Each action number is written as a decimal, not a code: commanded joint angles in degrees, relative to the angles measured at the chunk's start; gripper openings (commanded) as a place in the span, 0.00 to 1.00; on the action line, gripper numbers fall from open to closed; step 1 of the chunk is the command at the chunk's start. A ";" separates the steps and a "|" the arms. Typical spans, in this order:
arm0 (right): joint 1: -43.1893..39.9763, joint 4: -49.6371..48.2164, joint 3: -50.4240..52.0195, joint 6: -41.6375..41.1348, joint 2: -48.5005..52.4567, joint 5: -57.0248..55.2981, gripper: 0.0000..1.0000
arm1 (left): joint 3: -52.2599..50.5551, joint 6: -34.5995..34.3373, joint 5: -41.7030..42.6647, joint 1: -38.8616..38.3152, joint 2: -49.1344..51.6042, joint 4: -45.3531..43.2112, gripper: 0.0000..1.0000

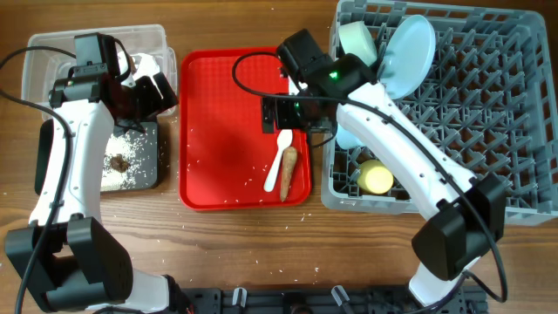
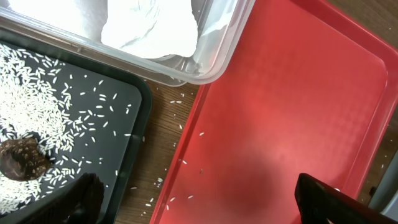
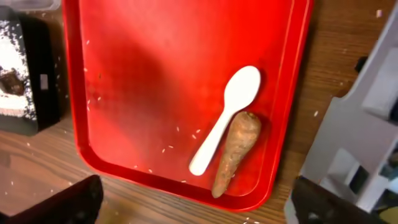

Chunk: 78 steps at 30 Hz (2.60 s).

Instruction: Sort waste into correct bins and load items into the dishwasher rack

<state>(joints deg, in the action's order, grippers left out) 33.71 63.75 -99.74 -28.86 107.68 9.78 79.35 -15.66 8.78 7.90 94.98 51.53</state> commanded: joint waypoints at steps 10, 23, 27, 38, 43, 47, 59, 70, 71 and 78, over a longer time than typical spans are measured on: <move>-21.29 7.48 -2.64 8.04 -22.08 -6.75 1.00 | -1.95 1.40 11.93 -10.40 0.74 -5.25 0.95; -24.00 9.14 -2.62 9.57 -23.78 -9.90 1.00 | -2.58 3.52 -10.80 -44.00 14.25 -4.48 0.84; -24.00 9.42 -2.62 9.38 -23.78 -9.97 1.00 | -2.58 6.64 -10.14 -48.09 16.57 -4.42 0.72; -24.00 9.66 -2.62 9.33 -23.78 -9.94 1.00 | -2.58 6.23 -10.14 -50.12 19.21 -5.42 0.60; -24.00 9.77 -2.62 9.35 -23.78 -9.94 1.00 | -2.58 6.27 -10.14 -50.12 21.44 -6.73 0.51; -24.00 9.84 -2.62 9.35 -23.78 -9.94 1.00 | -2.58 6.27 -10.14 -50.12 21.59 -6.75 0.26; -23.93 5.57 -2.60 7.87 -23.61 -4.04 1.00 | 15.72 6.19 -11.06 -44.41 16.65 11.23 0.04; -9.88 0.07 -0.61 -3.30 -9.88 -0.68 0.99 | 21.66 -8.83 -11.85 -5.18 7.08 22.62 0.04; -7.45 -0.66 -0.63 -4.70 -7.04 -0.72 0.97 | 20.33 -8.83 -11.85 -2.51 7.58 20.83 0.04; 0.52 -0.74 -0.61 -12.26 7.15 -0.72 0.87 | 6.47 -14.23 -11.89 5.79 10.82 8.59 0.04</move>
<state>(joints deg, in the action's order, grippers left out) 32.73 62.89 -100.66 -37.17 110.61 8.64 91.59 -25.19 -3.14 12.19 104.09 63.44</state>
